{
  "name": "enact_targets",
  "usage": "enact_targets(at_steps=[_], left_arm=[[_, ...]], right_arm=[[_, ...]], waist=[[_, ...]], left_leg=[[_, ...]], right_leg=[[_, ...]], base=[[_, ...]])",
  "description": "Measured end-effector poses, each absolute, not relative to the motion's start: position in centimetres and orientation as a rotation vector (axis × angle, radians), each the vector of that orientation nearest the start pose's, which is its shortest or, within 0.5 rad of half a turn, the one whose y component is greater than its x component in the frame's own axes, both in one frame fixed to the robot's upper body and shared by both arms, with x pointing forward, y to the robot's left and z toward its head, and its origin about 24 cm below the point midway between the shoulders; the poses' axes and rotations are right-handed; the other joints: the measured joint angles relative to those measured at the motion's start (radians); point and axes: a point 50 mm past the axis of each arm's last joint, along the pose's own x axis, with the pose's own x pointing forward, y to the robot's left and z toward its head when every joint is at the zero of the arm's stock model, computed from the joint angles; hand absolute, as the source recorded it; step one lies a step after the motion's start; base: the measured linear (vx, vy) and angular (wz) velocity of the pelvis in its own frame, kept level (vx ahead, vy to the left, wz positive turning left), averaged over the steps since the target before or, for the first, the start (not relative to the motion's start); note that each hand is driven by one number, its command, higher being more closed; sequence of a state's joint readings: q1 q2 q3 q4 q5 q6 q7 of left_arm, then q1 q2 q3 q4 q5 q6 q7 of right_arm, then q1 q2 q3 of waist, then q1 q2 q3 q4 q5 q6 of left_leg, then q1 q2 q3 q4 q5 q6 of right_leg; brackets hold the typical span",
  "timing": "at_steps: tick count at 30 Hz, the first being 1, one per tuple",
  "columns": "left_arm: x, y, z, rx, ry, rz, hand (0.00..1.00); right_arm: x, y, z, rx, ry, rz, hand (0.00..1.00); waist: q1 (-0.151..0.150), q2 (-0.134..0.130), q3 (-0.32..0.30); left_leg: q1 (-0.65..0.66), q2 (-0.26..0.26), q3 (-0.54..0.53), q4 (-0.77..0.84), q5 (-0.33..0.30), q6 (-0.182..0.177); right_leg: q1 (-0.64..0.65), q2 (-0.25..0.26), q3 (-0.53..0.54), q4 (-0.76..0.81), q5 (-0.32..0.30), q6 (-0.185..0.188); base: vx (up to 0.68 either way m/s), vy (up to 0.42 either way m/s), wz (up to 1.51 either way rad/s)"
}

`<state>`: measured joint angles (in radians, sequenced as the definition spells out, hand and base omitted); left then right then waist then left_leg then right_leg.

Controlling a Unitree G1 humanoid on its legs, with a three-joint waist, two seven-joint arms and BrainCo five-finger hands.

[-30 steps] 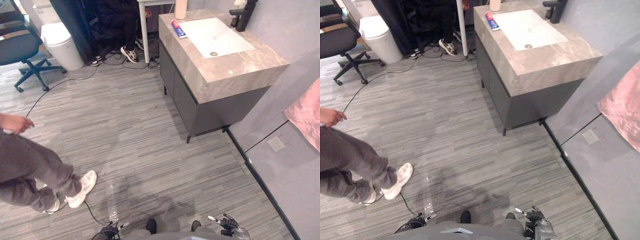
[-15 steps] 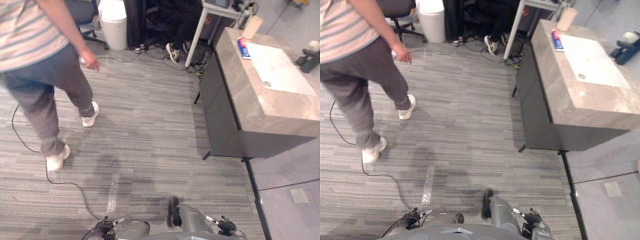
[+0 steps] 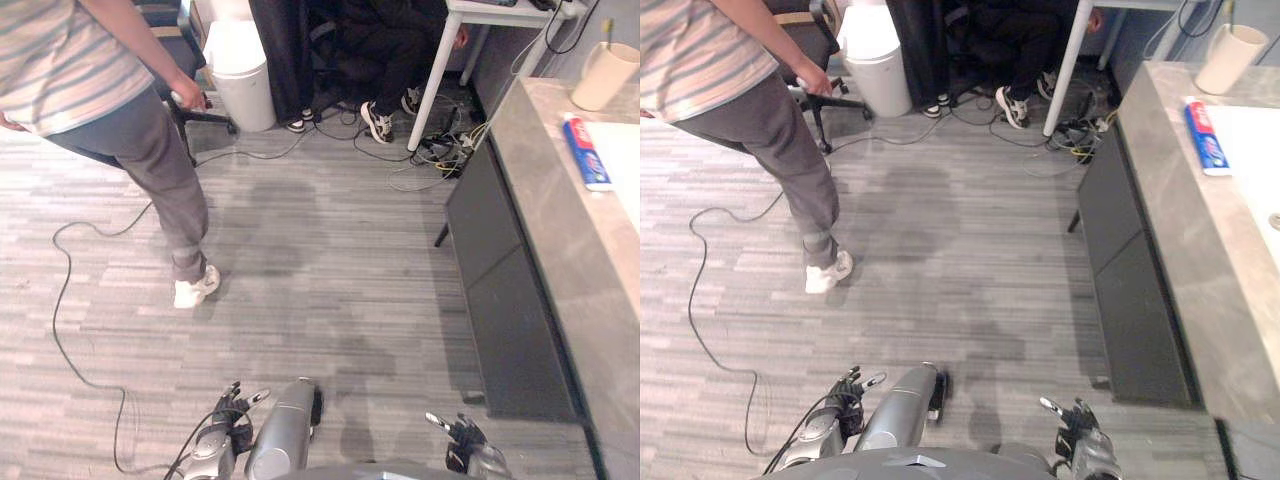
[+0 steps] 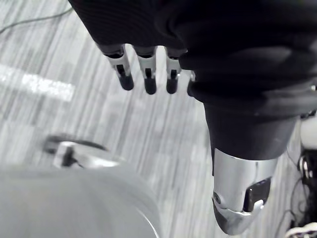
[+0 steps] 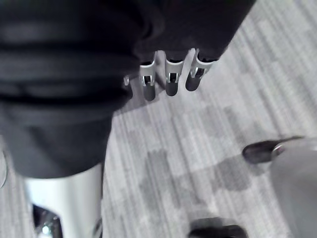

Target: Organize washtable

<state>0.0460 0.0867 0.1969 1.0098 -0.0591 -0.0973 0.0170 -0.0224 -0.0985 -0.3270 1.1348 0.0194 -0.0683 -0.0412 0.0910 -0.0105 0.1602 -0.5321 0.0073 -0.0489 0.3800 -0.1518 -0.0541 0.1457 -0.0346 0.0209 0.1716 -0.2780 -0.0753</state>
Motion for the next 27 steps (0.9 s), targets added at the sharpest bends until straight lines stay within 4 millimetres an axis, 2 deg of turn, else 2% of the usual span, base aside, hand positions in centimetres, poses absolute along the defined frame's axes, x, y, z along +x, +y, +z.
enact_targets(at_steps=[1, 2, 3, 4, 5, 6, 7, 8, 9, 10, 11, 12, 13, 15, 16, 17, 18, 19, 20, 21, 23, 25, 26, 27], left_arm=[[10.9, 21.1, -15.3, -0.053, 0.99, 0.296, 0.0], [9.8, 20.9, -15.8, -0.053, 1.038, 0.3, 0.0], [9.4, 21.1, -15.9, -0.048, 1.053, 0.309, 0.0], [8.8, 21.9, -15.9, -0.054, 1.069, 0.349, 0.0], [8.7, 22.3, -15.9, -0.05, 1.073, 0.363, 0.0], [8.5, 22.5, -15.9, -0.042, 1.083, 0.364, 0.0], [8.5, 22.7, -15.9, -0.036, 1.085, 0.367, 0.0], [8.5, 22.6, -15.9, -0.035, 1.087, 0.364, 0.0], [8.5, 22.4, -16.0, -0.03, 1.089, 0.351, 0.0], [8.7, 21.8, -16.0, -0.014, 1.09, 0.309, 0.0], [9.0, 21.6, -16.0, -0.006, 1.084, 0.288, 0.0], [9.9, 21.3, -15.8, 0.001, 1.062, 0.258, 0.0], [11.0, 21.0, -15.6, 0.0, 1.033, 0.241, 0.0], [11.9, 20.8, -15.3, 0.001, 1.002, 0.229, 0.0], [12.2, 20.3, -15.2, -0.011, 0.981, 0.221, 0.0], [11.8, 19.9, -15.4, -0.022, 0.992, 0.217, 0.0], [11.5, 19.1, -15.6, -0.042, 1.008, 0.211, 0.0], [11.3, 18.7, -15.7, -0.052, 1.012, 0.205, 0.0], [11.0, 18.6, -15.8, -0.058, 1.02, 0.207, 0.0], [11.1, 18.6, -15.8, -0.06, 1.016, 0.207, 0.0], [11.0, 18.6, -15.8, -0.06, 1.016, 0.203, 0.0], [11.0, 18.7, -15.8, -0.057, 1.017, 0.199, 0.0], [9.4, 19.1, -16.3, -0.026, 1.077, 0.188, 0.0], [9.4, 19.1, -16.3, -0.027, 1.077, 0.188, 0.0]], right_arm=[[11.6, -22.5, -15.3, 0.062, 1.02, -0.374, 0.0], [11.2, -22.4, -15.5, 0.067, 1.032, -0.376, 0.0], [11.1, -22.0, -15.6, 0.077, 1.039, -0.371, 0.0], [10.8, -21.2, -15.9, 0.101, 1.052, -0.358, 0.0], [10.7, -21.1, -16.0, 0.107, 1.059, -0.358, 0.0], [10.5, -21.1, -16.1, 0.117, 1.068, -0.361, 0.0], [10.2, -20.9, -16.2, 0.125, 1.079, -0.356, 0.0], [10.1, -21.0, -16.2, 0.124, 1.081, -0.357, 0.0], [9.9, -21.1, -16.2, 0.124, 1.082, -0.357, 0.0], [9.7, -21.2, -16.2, 0.127, 1.076, -0.357, 0.0], [10.0, -21.4, -16.0, 0.12, 1.062, -0.357, 0.0], [10.5, -21.6, -15.8, 0.108, 1.039, -0.346, 0.0], [10.7, -21.7, -15.7, 0.109, 1.028, -0.345, 0.0], [11.0, -21.8, -15.6, 0.104, 1.017, -0.343, 0.0], [10.5, -21.8, -15.7, 0.115, 1.023, -0.355, 0.0], [9.6, -21.9, -15.8, 0.13, 1.04, -0.374, 0.0], [9.3, -22.1, -15.9, 0.127, 1.046, -0.381, 0.0], [9.5, -22.5, -15.7, 0.117, 1.04, -0.381, 0.0], [9.8, -22.5, -15.6, 0.115, 1.028, -0.378, 0.0], [10.2, -22.5, -15.5, 0.122, 1.016, -0.377, 0.0], [10.1, -22.3, -15.6, 0.163, 1.015, -0.395, 0.0], [10.1, -22.2, -15.6, 0.178, 1.012, -0.404, 0.0], [9.0, -20.8, -16.1, 0.249, 1.025, -0.402, 0.0], [9.0, -20.8, -16.1, 0.249, 1.025, -0.402, 0.0]], waist=[[0.014, 0.036, -0.019], [0.021, 0.033, -0.021], [0.024, 0.023, -0.029], [0.025, -0.033, -0.043], [0.023, -0.051, -0.041], [0.012, -0.06, -0.036], [-0.004, -0.068, -0.027], [-0.013, -0.061, -0.021], [-0.022, -0.044, -0.01], [-0.027, -0.018, -0.01], [-0.028, -0.008, -0.01], [-0.032, 0.006, -0.006], [-0.038, 0.005, -0.007], [-0.062, 0.003, -0.01], [-0.066, -0.005, -0.012], [-0.072, -0.019, -0.022], [-0.077, -0.01, -0.026], [-0.071, 0.012, -0.035], [-0.07, 0.02, -0.04], [-0.069, 0.02, -0.04], [-0.076, 0.013, -0.038], [-0.076, 0.007, -0.041], [-0.083, 0.002, -0.134], [-0.083, 0.002, -0.134]], left_leg=[[-0.021, 0.042, -0.027, -0.138, 0.062, -0.043], [-0.017, 0.043, 0.026, -0.08, 0.192, -0.042], [-0.006, 0.026, 0.057, -0.067, 0.229, -0.008], [0.003, -0.03, 0.103, -0.039, 0.206, 0.064], [0.014, -0.06, 0.11, -0.011, 0.176, 0.097], [0.041, -0.096, 0.116, 0.03, 0.13, 0.137], [0.11, -0.127, 0.124, 0.04, 0.107, 0.158], [0.177, -0.138, 0.127, 0.038, 0.102, 0.165], [0.271, -0.143, 0.112, 0.005, 0.089, 0.173], [0.393, -0.137, 0.092, -0.078, 0.067, 0.172], [0.45, -0.13, 0.092, -0.124, 0.057, 0.174], [0.528, -0.126, 0.089, -0.184, 0.045, 0.183], [0.576, -0.119, 0.08, -0.209, 0.031, 0.191], [0.613, -0.111, 0.053, -0.224, 0.008, 0.184], [0.643, -0.114, 0.034, -0.233, -0.02, 0.157], [0.682, -0.118, 0.004, -0.225, -0.047, 0.118], [0.705, -0.104, -0.017, -0.203, -0.071, 0.096], [0.708, -0.086, -0.026, -0.169, -0.078, 0.083], [0.683, -0.087, -0.034, -0.108, -0.07, 0.056], [0.662, -0.087, -0.039, -0.072, -0.088, 0.032], [0.644, -0.053, -0.046, -0.047, -0.118, 0.028], [0.638, -0.037, -0.047, -0.077, -0.118, 0.027], [0.579, -0.001, -0.09, -0.284, -0.004, 0.043], [0.58, -0.001, -0.09, -0.284, -0.004, 0.043]], right_leg=[[0.052, 0.003, 0.025, -0.009, -0.009, 0.005], [0.095, -0.019, 0.052, 0.008, -0.01, 0.004], [0.094, -0.047, 0.065, 0.051, -0.01, 0.004], [0.031, -0.1, 0.094, 0.212, 0.006, 0.031], [-0.009, -0.117, 0.115, 0.317, 0.042, 0.088], [-0.084, -0.112, 0.177, 0.523, 0.189, 0.18], [-0.147, -0.112, 0.205, 0.729, 0.243, 0.235], [-0.183, -0.112, 0.191, 0.825, 0.237, 0.228], [-0.21, -0.115, 0.153, 0.881, 0.206, 0.198], [-0.262, -0.113, 0.093, 0.897, 0.131, 0.148], [-0.292, -0.109, 0.069, 0.874, 0.093, 0.13], [-0.353, -0.088, 0.028, 0.775, 0.029, 0.12], [-0.408, -0.053, 0.019, 0.606, 0.003, 0.125], [-0.43, -0.005, 0.021, 0.29, 0.045, 0.161], [-0.433, 0.024, 0.031, 0.084, 0.189, 0.143], [-0.421, 0.048, 0.071, 0.033, 0.35, 0.136], [-0.403, 0.059, 0.062, 0.049, 0.345, 0.07], [-0.388, 0.074, 0.051, 0.044, 0.338, 0.059], [-0.379, 0.076, 0.051, 0.043, 0.321, 0.036], [-0.372, 0.072, 0.056, 0.04, 0.319, 0.033], [-0.285, 0.043, 0.06, -0.009, 0.319, 0.032], [-0.249, 0.025, 0.051, -0.028, 0.318, 0.032], [-0.227, -0.008, 0.02, -0.14, 0.3, 0.12], [-0.227, -0.008, 0.02, -0.14, 0.3, 0.12]], base=[[0.9, 0.36, -0.43], [0.82, 0.367, -0.26], [0.79, 0.373, -0.05], [0.61, 0.262, 0.05], [0.67, 0.307, 0.25], [0.52, 0.271, 0.39], [0.48, 0.241, 0.39], [0.35, 0.129, 0.21], [0.22, 0.039, -0.06], [0.11, 0.007, -0.19], [-0.02, -0.024, -0.26], [-0.19, -0.047, -0.12], [-0.32, -0.07, 0.14], [-0.29, -0.067, 0.42], [-0.05, -0.126, 0.58], [0.19, -0.174, 0.56], [0.44, -0.152, 0.29], [0.54, -0.105, 0.02], [0.46, -0.036, -0.07], [0.46, -0.018, 0.14], [0.4, 0.034, 0.43], [0.17, 0.03, 0.28], [0.04, 0.001, 0.06], [0.0, 0.0, 0.0]])
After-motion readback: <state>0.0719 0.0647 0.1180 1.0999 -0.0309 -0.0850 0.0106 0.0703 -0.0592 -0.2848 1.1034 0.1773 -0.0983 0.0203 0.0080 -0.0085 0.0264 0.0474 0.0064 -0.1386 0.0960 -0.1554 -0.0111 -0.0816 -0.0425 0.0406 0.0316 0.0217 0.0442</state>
